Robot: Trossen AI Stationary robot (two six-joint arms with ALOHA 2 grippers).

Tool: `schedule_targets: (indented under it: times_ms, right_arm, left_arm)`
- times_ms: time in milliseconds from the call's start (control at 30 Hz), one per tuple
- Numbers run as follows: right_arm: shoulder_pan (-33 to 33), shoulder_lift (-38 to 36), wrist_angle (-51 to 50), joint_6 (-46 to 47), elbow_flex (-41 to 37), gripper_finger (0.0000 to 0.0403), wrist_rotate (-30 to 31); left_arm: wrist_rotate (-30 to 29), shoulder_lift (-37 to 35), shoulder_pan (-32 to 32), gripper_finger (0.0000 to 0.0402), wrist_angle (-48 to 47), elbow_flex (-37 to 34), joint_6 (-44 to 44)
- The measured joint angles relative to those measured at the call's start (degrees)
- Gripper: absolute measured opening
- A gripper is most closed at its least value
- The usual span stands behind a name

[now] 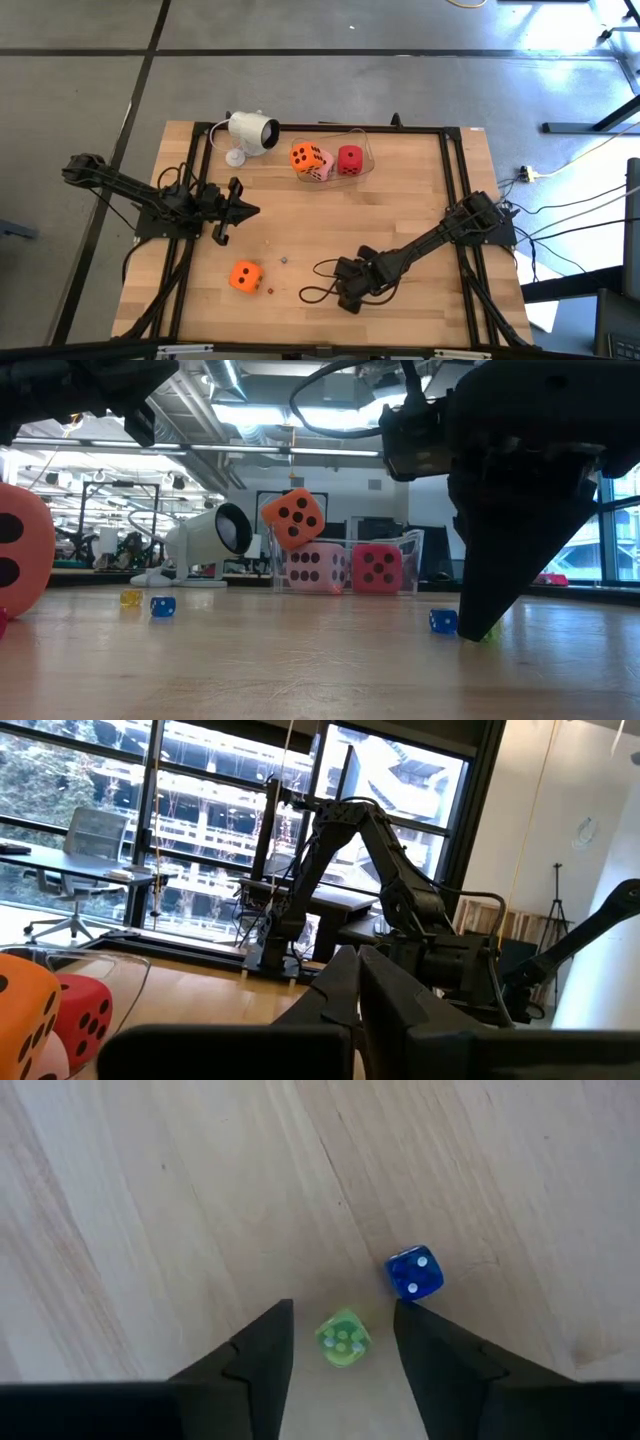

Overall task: Pick & Place Dice
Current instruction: Put the small green die into the transparent bin

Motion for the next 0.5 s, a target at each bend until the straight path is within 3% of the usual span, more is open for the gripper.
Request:
schedule_targets:
  times_ms: [233, 500]
  right_arm:
    - [0.0, 0.0, -0.3, 3.8, 0.0, 0.0168, -0.1]
    - [0.0, 0.0, -0.8, 2.2, 0.0, 0.0142, -1.0]
  left_arm:
    - [0.0, 0.0, 0.0, 0.0012, 0.0, 0.0, 0.0]
    - [0.0, 0.0, 0.0, 0.0009, 0.0, 0.0, 0.0]
